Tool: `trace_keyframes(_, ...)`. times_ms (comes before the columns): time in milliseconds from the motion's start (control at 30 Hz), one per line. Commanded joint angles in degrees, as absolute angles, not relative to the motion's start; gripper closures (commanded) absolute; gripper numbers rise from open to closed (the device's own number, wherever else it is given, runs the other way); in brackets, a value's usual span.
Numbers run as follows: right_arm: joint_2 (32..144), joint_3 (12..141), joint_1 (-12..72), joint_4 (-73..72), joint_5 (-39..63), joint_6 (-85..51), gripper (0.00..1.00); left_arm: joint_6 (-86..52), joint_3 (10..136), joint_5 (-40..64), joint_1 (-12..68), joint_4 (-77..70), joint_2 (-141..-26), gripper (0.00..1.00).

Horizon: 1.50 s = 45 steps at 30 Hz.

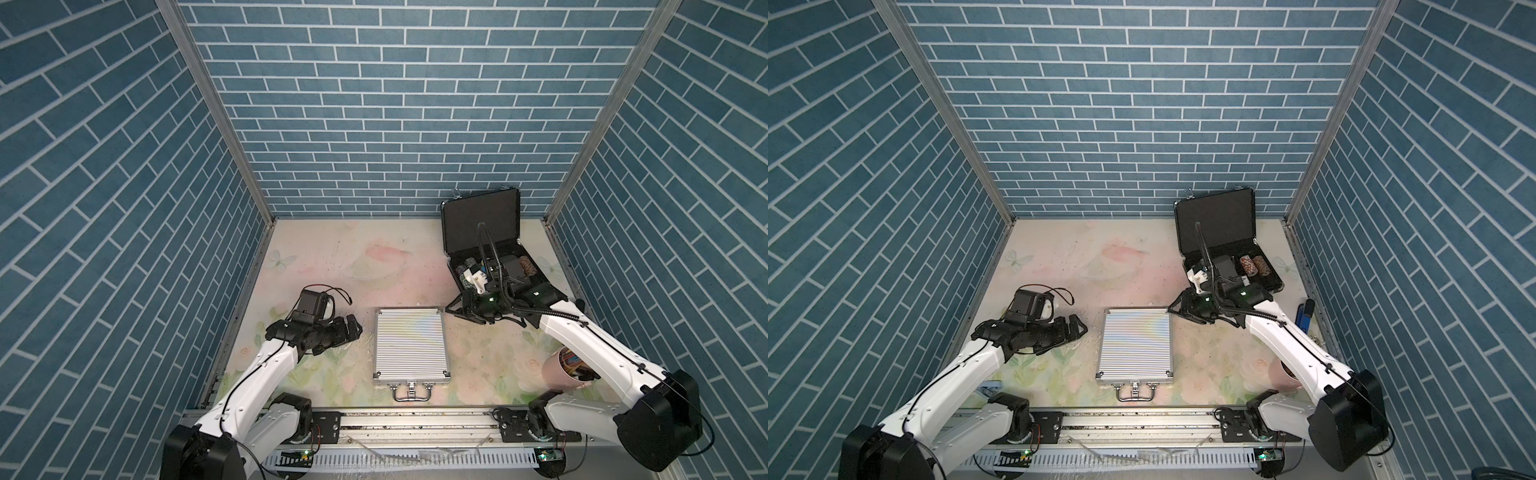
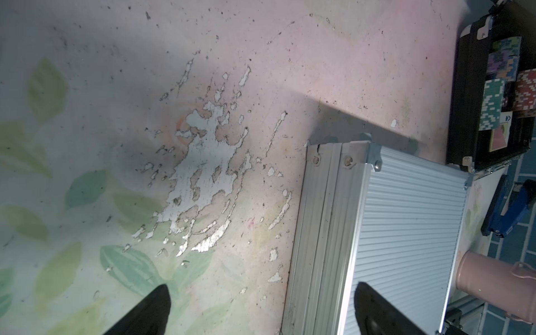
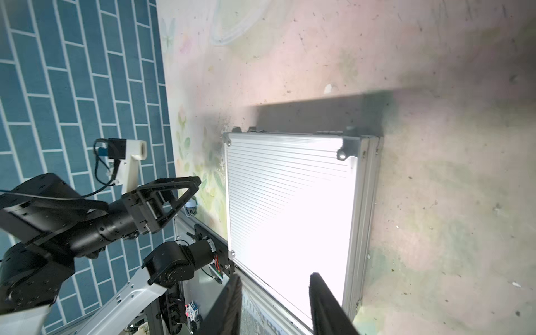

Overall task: Close the poker set cases
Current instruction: Close the lid of the poker set case, then adjust the poker set case at the center of the board.

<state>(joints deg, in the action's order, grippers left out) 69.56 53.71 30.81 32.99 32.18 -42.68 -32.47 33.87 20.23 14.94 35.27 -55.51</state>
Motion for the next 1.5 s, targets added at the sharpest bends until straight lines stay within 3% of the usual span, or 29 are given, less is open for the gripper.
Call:
trace_keyframes(0, 70.8, 51.2, 32.3, 29.1, 29.0, -44.4, 0.57, -31.7, 33.0, 21.4, 15.9, 35.8, -54.6, 0.00)
trace_keyframes(333, 77.6, 44.3, 35.2, 19.2, 25.2, -44.4, 0.47, -36.7, 28.8, 21.6, 27.9, 30.1, -55.1, 0.00)
trace_keyframes(567, 83.6, 45.4, 35.8, 13.3, 27.2, -44.0, 0.46, -42.2, 26.6, 20.1, 36.8, 23.8, -57.0, 0.00)
trace_keyframes(867, 95.7, 53.8, 37.0, 8.1, 32.4, -42.8, 0.50, -44.3, 26.7, 19.8, 41.2, 22.3, -58.9, 0.00)
trace_keyframes(1100, 103.5, 65.9, 37.7, 14.8, 32.9, -37.4, 0.53, -46.4, 27.1, 17.6, 42.5, 21.0, -60.8, 0.00)
trace_keyframes(1267, 98.8, 68.6, 37.1, 28.0, 25.2, -34.1, 0.48, -47.7, 29.3, 15.0, 42.6, 21.3, -63.1, 0.01)
trace_keyframes(1467, 84.4, 59.9, 37.7, 35.8, 22.8, -38.6, 0.43, -47.1, 30.9, 14.2, 42.6, 21.2, -66.0, 0.01)
